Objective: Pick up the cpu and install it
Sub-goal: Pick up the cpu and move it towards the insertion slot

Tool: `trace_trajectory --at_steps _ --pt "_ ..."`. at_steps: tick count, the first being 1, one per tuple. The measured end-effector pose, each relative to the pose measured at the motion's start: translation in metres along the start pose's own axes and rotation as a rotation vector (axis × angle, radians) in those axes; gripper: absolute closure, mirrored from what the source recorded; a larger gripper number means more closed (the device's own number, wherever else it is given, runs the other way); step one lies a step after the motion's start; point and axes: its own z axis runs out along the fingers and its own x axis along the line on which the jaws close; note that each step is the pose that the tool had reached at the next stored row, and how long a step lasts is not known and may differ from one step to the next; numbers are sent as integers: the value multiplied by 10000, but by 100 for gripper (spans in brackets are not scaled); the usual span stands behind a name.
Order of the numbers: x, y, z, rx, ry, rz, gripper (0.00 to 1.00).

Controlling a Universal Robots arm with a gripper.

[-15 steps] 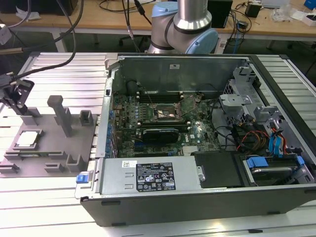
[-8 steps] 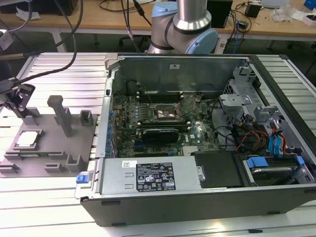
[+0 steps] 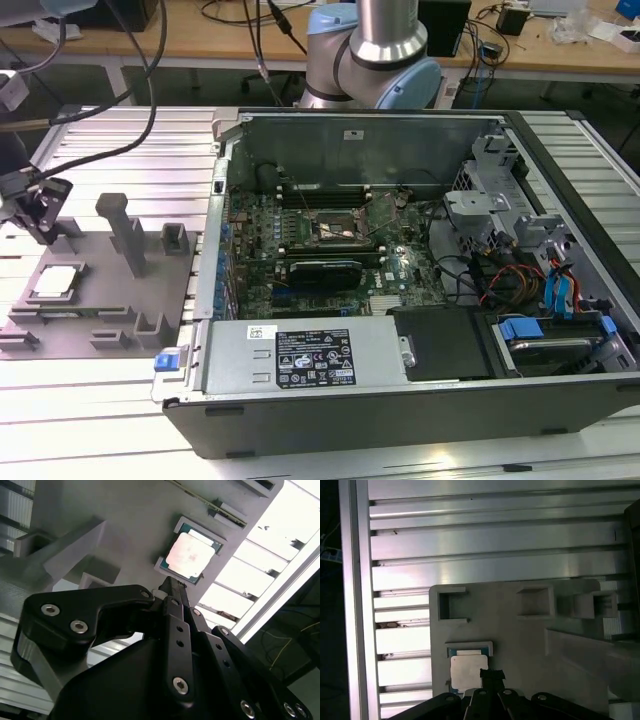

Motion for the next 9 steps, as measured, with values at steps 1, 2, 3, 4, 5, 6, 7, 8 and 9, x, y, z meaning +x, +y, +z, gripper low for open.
trace_trajectory --at_steps 1,2,3,4,5,6,7,8,9 --pt "5 -3 27 0 0 0 89" --pt "8 -6 44 0 0 0 89" --pt "12 -10 64 0 0 1 89" --pt "24 -20 100 0 1 2 89" --pt "32 -24 118 1 1 0 89" --pt "43 -27 138 0 0 1 89" --pt "55 -30 159 0 -1 0 89" --pt "65 -34 178 -1 -1 0 89" --pt "79 -41 209 0 0 -2 89"
